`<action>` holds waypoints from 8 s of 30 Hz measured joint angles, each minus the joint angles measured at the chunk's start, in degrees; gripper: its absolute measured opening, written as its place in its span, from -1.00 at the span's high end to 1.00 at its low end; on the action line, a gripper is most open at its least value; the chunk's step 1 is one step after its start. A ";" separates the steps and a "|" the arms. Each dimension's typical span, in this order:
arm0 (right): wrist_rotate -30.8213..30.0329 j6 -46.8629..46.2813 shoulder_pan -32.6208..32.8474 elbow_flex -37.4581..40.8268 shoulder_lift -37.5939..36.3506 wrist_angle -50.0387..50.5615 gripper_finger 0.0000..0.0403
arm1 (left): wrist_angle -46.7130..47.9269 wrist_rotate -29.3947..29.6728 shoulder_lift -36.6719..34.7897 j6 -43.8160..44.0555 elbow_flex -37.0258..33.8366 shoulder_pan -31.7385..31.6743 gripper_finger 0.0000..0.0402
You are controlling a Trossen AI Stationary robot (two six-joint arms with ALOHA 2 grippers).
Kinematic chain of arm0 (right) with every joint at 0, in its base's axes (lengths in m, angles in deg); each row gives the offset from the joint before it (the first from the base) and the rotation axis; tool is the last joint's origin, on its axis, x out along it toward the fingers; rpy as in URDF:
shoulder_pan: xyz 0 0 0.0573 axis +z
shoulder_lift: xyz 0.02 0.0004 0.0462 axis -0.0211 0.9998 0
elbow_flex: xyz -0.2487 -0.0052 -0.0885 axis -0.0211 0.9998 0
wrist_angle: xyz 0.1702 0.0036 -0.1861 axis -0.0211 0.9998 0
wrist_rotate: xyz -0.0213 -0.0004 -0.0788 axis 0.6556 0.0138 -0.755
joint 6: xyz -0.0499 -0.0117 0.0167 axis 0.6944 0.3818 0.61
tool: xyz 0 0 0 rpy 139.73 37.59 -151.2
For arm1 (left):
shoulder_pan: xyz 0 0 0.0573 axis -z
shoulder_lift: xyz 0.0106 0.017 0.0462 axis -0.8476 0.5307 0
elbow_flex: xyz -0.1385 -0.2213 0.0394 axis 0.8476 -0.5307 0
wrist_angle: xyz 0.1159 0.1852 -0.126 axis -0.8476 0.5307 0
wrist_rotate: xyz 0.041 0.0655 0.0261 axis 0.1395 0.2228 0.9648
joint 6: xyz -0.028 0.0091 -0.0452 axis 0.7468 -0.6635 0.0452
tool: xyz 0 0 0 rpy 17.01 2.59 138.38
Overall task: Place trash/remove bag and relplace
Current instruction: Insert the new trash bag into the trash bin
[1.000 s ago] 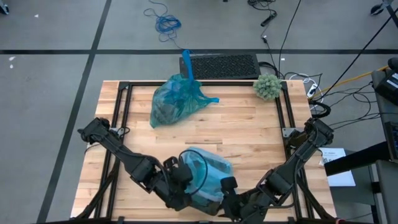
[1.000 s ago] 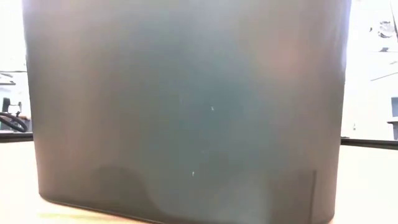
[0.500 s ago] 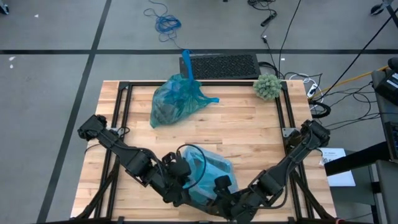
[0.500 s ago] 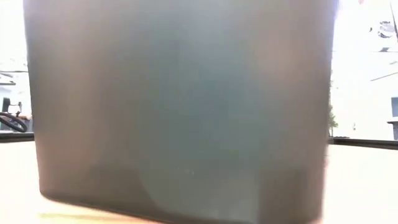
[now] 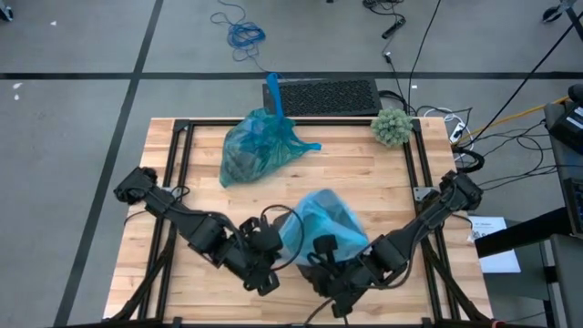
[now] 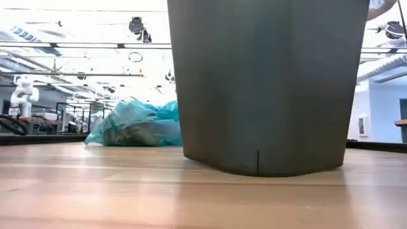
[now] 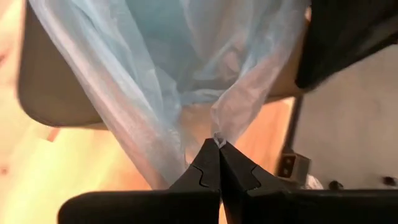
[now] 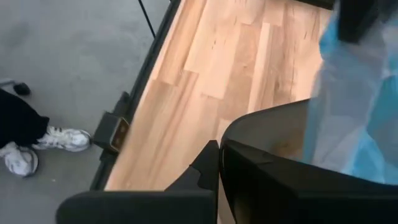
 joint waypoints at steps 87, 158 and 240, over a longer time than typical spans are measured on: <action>-3.10 -28.08 -3.54 -7.19 -7.17 9.68 0.49 | 4.56 -1.99 -7.89 4.61 0.00 -6.22 1.00; 3.79 -19.98 -1.01 -7.19 -0.22 4.86 1.00 | 8.45 11.45 -2.97 22.62 -2.25 4.81 1.00; -3.30 -27.57 -0.48 -7.19 0.10 6.27 0.95 | -0.19 11.50 -0.94 24.08 -2.19 8.03 1.00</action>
